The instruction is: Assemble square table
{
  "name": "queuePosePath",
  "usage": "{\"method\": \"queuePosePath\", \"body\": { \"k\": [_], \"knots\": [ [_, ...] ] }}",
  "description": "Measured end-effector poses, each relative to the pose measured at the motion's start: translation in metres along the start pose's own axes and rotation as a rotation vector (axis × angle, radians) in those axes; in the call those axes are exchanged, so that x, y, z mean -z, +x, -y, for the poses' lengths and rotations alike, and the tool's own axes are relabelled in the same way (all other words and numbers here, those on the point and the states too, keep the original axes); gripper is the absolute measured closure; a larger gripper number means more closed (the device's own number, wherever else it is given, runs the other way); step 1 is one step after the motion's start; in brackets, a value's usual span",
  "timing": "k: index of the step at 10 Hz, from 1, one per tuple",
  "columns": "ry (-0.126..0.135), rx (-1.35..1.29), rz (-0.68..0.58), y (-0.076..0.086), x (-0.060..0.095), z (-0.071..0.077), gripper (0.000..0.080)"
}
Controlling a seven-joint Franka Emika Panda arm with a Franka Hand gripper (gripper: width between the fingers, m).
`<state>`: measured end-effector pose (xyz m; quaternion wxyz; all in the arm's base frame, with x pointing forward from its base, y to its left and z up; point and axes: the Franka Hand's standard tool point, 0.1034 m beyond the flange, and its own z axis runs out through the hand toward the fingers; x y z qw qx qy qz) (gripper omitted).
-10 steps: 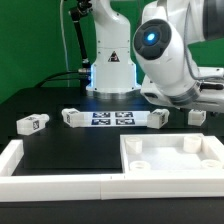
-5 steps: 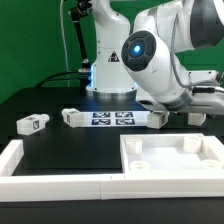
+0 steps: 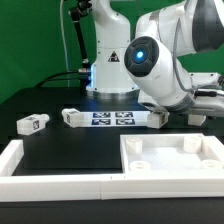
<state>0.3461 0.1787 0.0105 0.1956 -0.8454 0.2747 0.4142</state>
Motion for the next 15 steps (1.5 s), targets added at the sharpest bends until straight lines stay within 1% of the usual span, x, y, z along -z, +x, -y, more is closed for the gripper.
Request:
{"method": "queuePosePath", "body": {
  "k": [1, 2, 3, 10, 11, 12, 13, 14, 15],
  "knots": [
    [0.000, 0.000, 0.000, 0.000, 0.000, 0.000, 0.0273],
    [0.000, 0.000, 0.000, 0.000, 0.000, 0.000, 0.0409],
    [0.000, 0.000, 0.000, 0.000, 0.000, 0.000, 0.0512],
    [0.000, 0.000, 0.000, 0.000, 0.000, 0.000, 0.0511],
    [-0.008, 0.007, 0.014, -0.003, 0.005, -0.001, 0.0511],
    [-0.015, 0.027, 0.025, -0.009, 0.025, -0.001, 0.0510],
    [-0.009, 0.042, 0.026, -0.017, 0.045, 0.002, 0.0510],
    [-0.007, 0.065, 0.029, -0.031, 0.064, 0.005, 0.0509],
    [-0.013, 0.092, 0.021, -0.041, 0.081, 0.010, 0.0509]
  ]
}}
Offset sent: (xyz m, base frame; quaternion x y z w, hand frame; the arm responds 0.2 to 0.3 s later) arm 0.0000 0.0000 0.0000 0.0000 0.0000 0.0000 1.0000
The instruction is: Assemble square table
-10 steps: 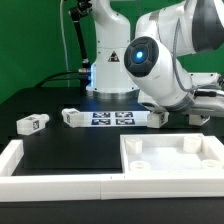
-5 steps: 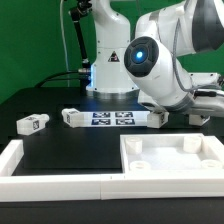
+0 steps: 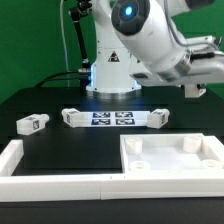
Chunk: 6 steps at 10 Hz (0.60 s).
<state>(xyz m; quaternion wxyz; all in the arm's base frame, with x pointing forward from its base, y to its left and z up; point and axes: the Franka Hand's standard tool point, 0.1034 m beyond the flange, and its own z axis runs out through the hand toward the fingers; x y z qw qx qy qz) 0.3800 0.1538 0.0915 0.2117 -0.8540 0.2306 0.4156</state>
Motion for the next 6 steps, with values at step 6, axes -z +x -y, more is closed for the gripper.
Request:
{"method": "queuePosePath", "body": {
  "k": [6],
  "knots": [
    [-0.033, 0.105, -0.311, 0.014, 0.068, 0.007, 0.0509]
  ]
}}
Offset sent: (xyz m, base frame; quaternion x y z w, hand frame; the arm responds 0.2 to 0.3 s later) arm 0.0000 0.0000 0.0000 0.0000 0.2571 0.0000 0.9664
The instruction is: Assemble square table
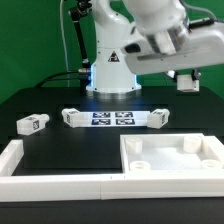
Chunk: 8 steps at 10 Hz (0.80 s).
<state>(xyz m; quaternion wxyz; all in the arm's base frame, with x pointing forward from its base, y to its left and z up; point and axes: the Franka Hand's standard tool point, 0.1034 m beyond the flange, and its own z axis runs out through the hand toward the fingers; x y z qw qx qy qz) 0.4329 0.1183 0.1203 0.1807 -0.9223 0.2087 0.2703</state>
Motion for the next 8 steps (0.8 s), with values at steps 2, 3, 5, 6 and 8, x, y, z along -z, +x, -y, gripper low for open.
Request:
{"method": "queuePosePath", "body": {
  "k": [2, 3, 5, 6, 8],
  "knots": [
    [-0.028, 0.085, -0.173, 0.023, 0.033, 0.005, 0.0509],
    [-0.023, 0.092, -0.241, 0.026, 0.035, 0.008, 0.0509],
    [-0.026, 0.106, -0.399, 0.028, 0.033, 0.007, 0.0509],
    [-0.030, 0.120, -0.481, 0.032, 0.035, 0.007, 0.0509],
    [-0.142, 0.254, -0.605, 0.058, 0.058, 0.004, 0.0509]
  ]
}}
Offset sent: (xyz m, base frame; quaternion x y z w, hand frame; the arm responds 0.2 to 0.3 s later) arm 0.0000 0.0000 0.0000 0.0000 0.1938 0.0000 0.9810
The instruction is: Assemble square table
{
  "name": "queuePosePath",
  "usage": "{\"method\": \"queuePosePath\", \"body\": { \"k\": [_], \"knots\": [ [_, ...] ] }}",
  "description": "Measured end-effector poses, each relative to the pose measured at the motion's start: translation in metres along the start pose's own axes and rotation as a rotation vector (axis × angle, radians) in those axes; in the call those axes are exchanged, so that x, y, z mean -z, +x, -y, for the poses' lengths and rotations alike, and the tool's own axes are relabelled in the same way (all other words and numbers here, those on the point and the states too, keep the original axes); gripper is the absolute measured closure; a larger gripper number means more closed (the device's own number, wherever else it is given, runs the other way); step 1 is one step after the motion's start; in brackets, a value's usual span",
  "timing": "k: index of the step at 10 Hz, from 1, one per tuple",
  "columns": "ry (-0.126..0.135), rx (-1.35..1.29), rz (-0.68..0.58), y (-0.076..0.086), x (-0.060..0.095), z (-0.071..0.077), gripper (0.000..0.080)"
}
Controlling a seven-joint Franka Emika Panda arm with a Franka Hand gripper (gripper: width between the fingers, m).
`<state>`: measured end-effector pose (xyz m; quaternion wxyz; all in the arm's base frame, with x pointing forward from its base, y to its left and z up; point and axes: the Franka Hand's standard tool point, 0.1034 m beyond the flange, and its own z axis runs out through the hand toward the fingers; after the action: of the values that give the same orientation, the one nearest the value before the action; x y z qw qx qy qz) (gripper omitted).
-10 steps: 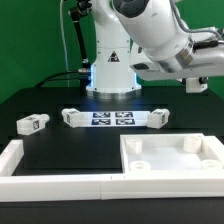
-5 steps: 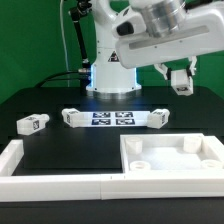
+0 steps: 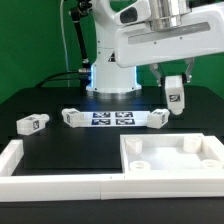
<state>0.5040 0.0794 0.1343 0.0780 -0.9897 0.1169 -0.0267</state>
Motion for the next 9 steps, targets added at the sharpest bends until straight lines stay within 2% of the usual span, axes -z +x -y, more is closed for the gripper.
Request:
{"method": "queuePosePath", "body": {
  "k": [1, 2, 3, 4, 5, 7, 8, 9],
  "knots": [
    [-0.020, 0.043, -0.077, 0.022, 0.014, 0.011, 0.0509],
    [-0.049, 0.108, -0.151, 0.035, 0.026, 0.033, 0.0509],
    [-0.016, 0.120, -0.236, 0.037, 0.026, 0.040, 0.0509],
    [-0.003, 0.120, -0.267, 0.030, 0.021, 0.038, 0.0509],
    [0.016, 0.130, -0.307, 0.030, 0.021, 0.043, 0.0509],
    [0.013, 0.132, -0.295, 0.029, 0.018, 0.043, 0.0509],
    [0.007, 0.174, -0.298, 0.031, 0.014, 0.054, 0.0509],
    [0.000, 0.220, -0.319, 0.048, 0.017, 0.057, 0.0509]
  ]
}}
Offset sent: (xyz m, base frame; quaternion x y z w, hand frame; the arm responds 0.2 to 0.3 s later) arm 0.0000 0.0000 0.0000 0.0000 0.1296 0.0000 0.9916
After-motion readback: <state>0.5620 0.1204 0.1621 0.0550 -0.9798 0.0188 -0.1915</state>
